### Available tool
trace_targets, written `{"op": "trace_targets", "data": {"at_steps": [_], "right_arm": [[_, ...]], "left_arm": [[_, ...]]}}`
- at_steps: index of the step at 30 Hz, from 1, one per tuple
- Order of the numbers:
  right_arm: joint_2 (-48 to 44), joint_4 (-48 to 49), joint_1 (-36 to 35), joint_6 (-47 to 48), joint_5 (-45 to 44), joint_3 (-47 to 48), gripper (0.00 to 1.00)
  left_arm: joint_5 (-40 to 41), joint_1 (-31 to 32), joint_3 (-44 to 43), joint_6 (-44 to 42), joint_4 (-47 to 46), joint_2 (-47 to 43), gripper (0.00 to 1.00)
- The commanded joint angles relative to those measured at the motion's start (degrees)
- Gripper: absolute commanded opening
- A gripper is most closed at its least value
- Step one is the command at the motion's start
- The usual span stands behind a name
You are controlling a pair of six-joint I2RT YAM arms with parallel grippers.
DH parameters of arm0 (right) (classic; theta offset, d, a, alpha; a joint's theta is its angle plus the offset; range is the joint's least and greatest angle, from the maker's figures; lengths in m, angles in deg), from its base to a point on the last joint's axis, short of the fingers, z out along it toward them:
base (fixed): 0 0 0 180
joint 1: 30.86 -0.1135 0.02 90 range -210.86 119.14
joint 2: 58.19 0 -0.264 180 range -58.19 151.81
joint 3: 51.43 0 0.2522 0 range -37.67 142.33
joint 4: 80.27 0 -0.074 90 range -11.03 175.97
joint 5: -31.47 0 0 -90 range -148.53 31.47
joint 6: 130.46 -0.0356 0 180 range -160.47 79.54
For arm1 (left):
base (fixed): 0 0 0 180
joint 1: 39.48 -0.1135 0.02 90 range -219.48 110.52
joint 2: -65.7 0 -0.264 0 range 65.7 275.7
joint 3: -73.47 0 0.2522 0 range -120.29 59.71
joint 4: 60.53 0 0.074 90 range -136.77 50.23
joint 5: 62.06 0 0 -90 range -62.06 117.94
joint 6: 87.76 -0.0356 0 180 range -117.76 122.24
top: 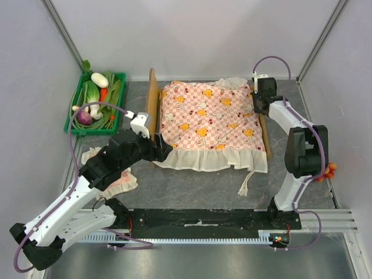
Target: Set up the pet bed
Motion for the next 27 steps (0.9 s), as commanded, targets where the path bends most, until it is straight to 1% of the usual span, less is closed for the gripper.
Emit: {"op": "trace_targets", "data": {"at_steps": [1,2,4,5,8,9,10,11,12,13,14,15,16,17,18,19,21,22,24,25,27], "right_arm": [[-1.3,4.7,1.1,10.0,-5.9,6.0,0.28],[-1.3,3.6,1.0,9.9,-5.8,6.6,0.41],[-2.0,-0.2,1.0,8.4,-6.8,8.9,0.6],[-2.9,-1.0,1.1,7.9,-7.4,9.6,0.73],[-5.2,-2.1,1.1,5.8,-11.0,11.3,0.89],[-5.8,-4.1,0.9,4.9,-11.6,14.9,0.89],[-6.3,-9.4,0.9,0.7,-11.2,17.1,0.9],[-8.9,-11.0,1.0,-2.6,-5.6,18.7,0.9],[-10.8,-11.5,0.9,-5.4,-0.6,18.5,0.9],[-13.0,-9.9,0.6,-10.2,6.1,16.8,0.89],[-18.3,-7.7,0.1,-13.2,11.5,14.2,0.84],[-21.0,-4.6,-0.8,-15.5,19.8,6.6,0.81],[-23.6,0.6,-5.2,-17.0,21.4,2.8,0.8],[-27.3,2.2,-8.4,-17.7,21.6,-0.2,0.8],[-28.7,3.1,-11.8,-18.0,20.1,-4.4,0.78],[-29.4,3.1,-18.0,-18.7,19.9,-5.7,0.77],[-30.2,3.2,-23.0,-21.3,19.5,-8.3,0.71],[-30.2,3.3,-27.5,-22.3,18.9,-9.0,0.67],[-30.2,4.8,-32.0,-24.1,18.1,-10.8,0.63],[-29.9,6.1,-36.8,-24.4,15.3,-11.2,0.61],[-27.8,6.8,-41.1,-25.2,14.0,-11.1,0.61]], "left_arm": [[0.8,-0.2,-1.9,-2.9,-0.1,-1.2,0.8],[1.2,-0.3,-2.0,-2.7,-0.2,-1.4,0.8],[1.4,-0.3,-2.1,-2.5,-0.1,-2.5,0.81],[1.8,-0.2,-2.2,-2.4,-0.1,-2.9,0.8],[3.7,-0.2,-1.7,-1.3,-0.1,-4.5,0.81],[4.5,-0.2,-1.6,-0.6,0.1,-4.9,0.81],[5.3,-0.3,-1.0,-0.3,0.2,-5.3,0.81],[6.8,-0.2,-0.7,0.1,0.3,-6.3,0.84],[7.8,-0.2,-0.4,1.5,1.2,-6.7,0.85],[9.4,-0.3,-0.2,2.8,2.4,-6.9,0.85],[13.5,-0.3,-0.3,4.8,4.5,-7.1,0.85],[15.1,-0.3,-0.5,8.5,6.5,-7.0,0.85],[16.3,-0.3,-0.4,10.1,9.7,-7.2,0.85],[18.7,-0.2,-0.2,12.2,11.1,-7.7,0.85],[19.8,-0.2,0.2,16.8,12.3,-9.3,0.85],[20.4,-0.2,2.4,18.8,13.1,-10.8,0.85],[21.7,-0.2,4.8,23.9,13.4,-13.4,0.85],[21.9,-0.2,6.9,24.9,13.5,-15.4,0.85],[22.5,-0.3,8.3,27.0,14.7,-15.9,0.85],[23.1,-0.3,8.9,27.7,15.4,-15.5,0.85],[24.3,-0.3,9.2,29.2,16.5,-14.9,0.85]]}}
